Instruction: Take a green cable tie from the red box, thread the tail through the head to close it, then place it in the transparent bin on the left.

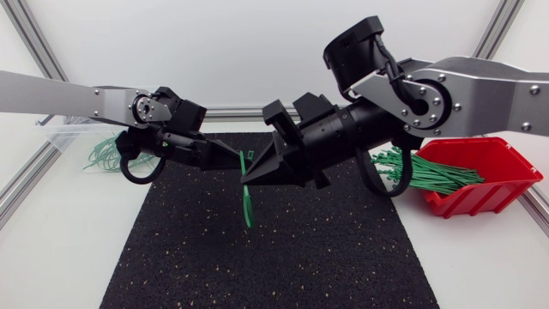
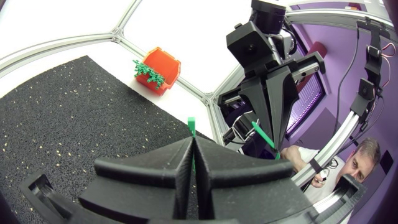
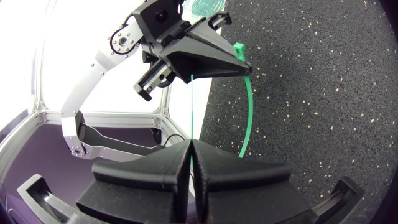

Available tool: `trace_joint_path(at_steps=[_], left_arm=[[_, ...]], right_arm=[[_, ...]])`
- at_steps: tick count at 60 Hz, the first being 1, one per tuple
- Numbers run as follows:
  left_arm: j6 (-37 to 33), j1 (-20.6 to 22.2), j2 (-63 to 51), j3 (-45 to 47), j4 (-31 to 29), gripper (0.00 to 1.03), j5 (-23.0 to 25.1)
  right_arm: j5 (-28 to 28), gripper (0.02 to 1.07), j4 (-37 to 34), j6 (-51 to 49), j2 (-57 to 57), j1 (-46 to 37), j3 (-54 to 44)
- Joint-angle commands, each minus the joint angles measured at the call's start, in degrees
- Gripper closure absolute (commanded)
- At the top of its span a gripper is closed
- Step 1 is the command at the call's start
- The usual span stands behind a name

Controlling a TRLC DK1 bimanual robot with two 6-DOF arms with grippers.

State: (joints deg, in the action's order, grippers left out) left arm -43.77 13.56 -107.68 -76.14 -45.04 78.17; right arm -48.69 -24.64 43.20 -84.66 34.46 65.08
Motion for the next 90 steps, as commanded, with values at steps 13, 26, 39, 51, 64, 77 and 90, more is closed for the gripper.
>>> trace_joint_path(at_steps=[13,26,39,51,64,77,90], left_arm=[[-1.41,-0.11,2.21,2.84,4.87,1.0,1.28],[-1.41,0.24,1.51,2.66,7.95,1.0,1.19],[-1.41,0.24,0.8,3.19,8.65,1.0,0.93],[-1.41,0.24,0.89,3.72,10.5,1.0,0.58],[-1.32,-0.03,0.8,3.89,12.25,1.0,0.4],[-1.32,-0.11,2.12,6.09,16.38,1.0,-0.04],[-1.23,0.15,3.18,6.88,18.32,1.0,-0.21]], right_arm=[[-0.8,1.02,2.14,2.24,-2.61,0.0,1.54],[-34.19,0.8,6.8,6.72,-10.08,-9.14,1.72],[-20.13,1.01,3.46,2.06,-6.57,-8.0,2.07],[-18.46,0.97,0.83,3.12,-8.41,-7.04,2.16],[-21.71,1.01,0.03,3.73,-10.17,-5.37,3.3],[-25.32,1.01,-0.05,3.91,-12.02,-5.63,3.39],[-27.08,1.01,-0.05,4.08,-14.04,-6.24,2.86]])
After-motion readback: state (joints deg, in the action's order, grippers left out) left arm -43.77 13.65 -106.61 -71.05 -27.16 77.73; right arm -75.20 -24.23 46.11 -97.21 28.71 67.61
